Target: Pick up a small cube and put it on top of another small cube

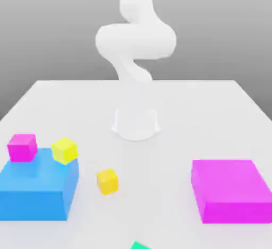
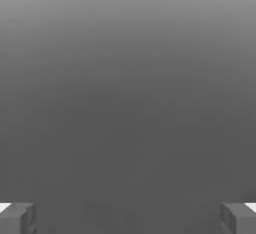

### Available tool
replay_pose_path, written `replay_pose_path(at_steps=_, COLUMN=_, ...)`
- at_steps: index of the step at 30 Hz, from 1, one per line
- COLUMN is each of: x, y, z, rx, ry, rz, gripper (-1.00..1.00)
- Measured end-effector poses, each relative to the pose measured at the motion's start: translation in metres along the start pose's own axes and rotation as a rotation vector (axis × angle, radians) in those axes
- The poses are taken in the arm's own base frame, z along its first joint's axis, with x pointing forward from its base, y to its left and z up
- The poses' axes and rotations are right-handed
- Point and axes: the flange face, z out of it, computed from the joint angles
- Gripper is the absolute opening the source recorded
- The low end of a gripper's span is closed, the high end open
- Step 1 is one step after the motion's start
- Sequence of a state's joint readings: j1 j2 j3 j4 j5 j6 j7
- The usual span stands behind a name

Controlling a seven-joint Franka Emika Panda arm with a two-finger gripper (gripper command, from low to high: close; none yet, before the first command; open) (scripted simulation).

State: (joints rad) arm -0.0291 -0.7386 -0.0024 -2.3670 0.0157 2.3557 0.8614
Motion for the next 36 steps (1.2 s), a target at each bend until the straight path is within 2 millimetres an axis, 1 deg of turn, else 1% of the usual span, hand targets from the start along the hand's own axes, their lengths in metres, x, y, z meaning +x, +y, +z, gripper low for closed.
replay_pose_path(at_steps=2, x=-0.003, y=0.021, z=0.050, rx=-0.061, ry=-0.036, rz=0.093, gripper=0.00)
replay_pose_path(at_steps=5, x=-0.014, y=0.058, z=0.118, rx=-0.156, ry=-0.081, rz=0.229, gripper=0.00)
replay_pose_path(at_steps=8, x=-0.034, y=0.103, z=0.177, rx=-0.257, ry=-0.116, rz=0.364, gripper=0.00)
replay_pose_path(at_steps=10, x=-0.052, y=0.137, z=0.211, rx=-0.330, ry=-0.134, rz=0.456, gripper=0.00)
replay_pose_path(at_steps=12, x=-0.073, y=0.174, z=0.241, rx=-0.409, ry=-0.147, rz=0.552, gripper=0.00)
replay_pose_path(at_steps=14, x=-0.099, y=0.215, z=0.266, rx=-0.496, ry=-0.155, rz=0.653, gripper=0.00)
replay_pose_path(at_steps=18, x=-0.162, y=0.307, z=0.305, rx=-0.691, ry=-0.156, rz=0.867, gripper=0.00)
replay_pose_path(at_steps=19, x=-0.171, y=0.319, z=0.311, rx=-0.713, ry=-0.156, rz=0.895, gripper=0.00)
replay_pose_path(at_steps=20, x=-0.177, y=0.326, z=0.317, rx=-0.722, ry=-0.159, rz=0.904, gripper=0.00)
replay_pose_path(at_steps=22, x=-0.183, y=0.335, z=0.326, rx=-0.729, ry=-0.159, rz=0.916, gripper=0.00)
replay_pose_path(at_steps=29, x=-0.202, y=0.357, z=0.353, rx=-0.736, ry=-0.154, rz=0.918, gripper=0.00)
replay_pose_path(at_steps=30, x=-0.205, y=0.359, z=0.355, rx=-0.738, ry=-0.154, rz=0.918, gripper=-1.00)
replay_pose_path(at_steps=36, x=-0.206, y=0.360, z=0.356, rx=-0.737, ry=-0.152, rz=0.918, gripper=-1.00)
